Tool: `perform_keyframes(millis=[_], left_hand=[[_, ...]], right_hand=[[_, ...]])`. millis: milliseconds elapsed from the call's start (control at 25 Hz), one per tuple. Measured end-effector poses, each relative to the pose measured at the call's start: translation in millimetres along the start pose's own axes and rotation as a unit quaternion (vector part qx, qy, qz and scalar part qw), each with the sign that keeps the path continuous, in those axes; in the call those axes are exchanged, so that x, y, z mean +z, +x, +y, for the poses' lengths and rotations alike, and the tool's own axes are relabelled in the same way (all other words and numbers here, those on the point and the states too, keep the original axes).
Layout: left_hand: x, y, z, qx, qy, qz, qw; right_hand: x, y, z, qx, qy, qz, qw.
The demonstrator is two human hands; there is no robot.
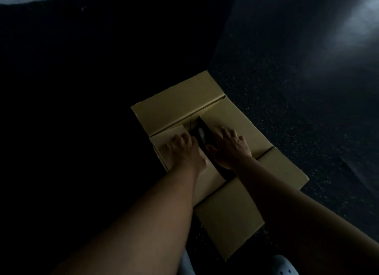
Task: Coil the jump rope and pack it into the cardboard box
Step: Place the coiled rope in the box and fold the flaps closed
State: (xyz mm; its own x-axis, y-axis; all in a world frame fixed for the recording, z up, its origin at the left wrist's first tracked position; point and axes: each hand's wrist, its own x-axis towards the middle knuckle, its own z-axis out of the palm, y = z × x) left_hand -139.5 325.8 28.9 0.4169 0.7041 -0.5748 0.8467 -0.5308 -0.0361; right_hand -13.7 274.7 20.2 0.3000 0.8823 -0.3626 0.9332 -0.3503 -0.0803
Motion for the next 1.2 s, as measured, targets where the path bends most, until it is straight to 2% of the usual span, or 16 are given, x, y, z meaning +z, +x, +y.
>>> perform_keyframes(millis=[160, 440, 600, 760, 1000, 1200], left_hand=[[-12, -15, -17, 0.073, 0.002, 0.121, 0.99], [-72, -34, -46, 0.071, -0.009, 0.175, 0.982], [-94, -7, -93, 0.014, 0.043, 0.194, 0.98], [-96, 38, -105, -0.018, 0.043, 0.185, 0.982], [-97, 93, -83, -0.026, -0.024, 0.16, 0.986], [-94, 112, -76, -0.039, -0.097, 0.142, 0.984]], right_hand=[[-23, -24, -7, -0.006, 0.001, 0.016, 1.0], [-61, -84, -10, 0.017, 0.013, 0.042, 0.999], [-46, -137, 4, 0.067, 0.026, 0.025, 0.997], [-15, -163, 16, 0.066, -0.023, 0.013, 0.997], [24, -135, 20, -0.006, -0.083, -0.008, 0.996], [29, -141, 41, -0.076, -0.132, -0.01, 0.988]])
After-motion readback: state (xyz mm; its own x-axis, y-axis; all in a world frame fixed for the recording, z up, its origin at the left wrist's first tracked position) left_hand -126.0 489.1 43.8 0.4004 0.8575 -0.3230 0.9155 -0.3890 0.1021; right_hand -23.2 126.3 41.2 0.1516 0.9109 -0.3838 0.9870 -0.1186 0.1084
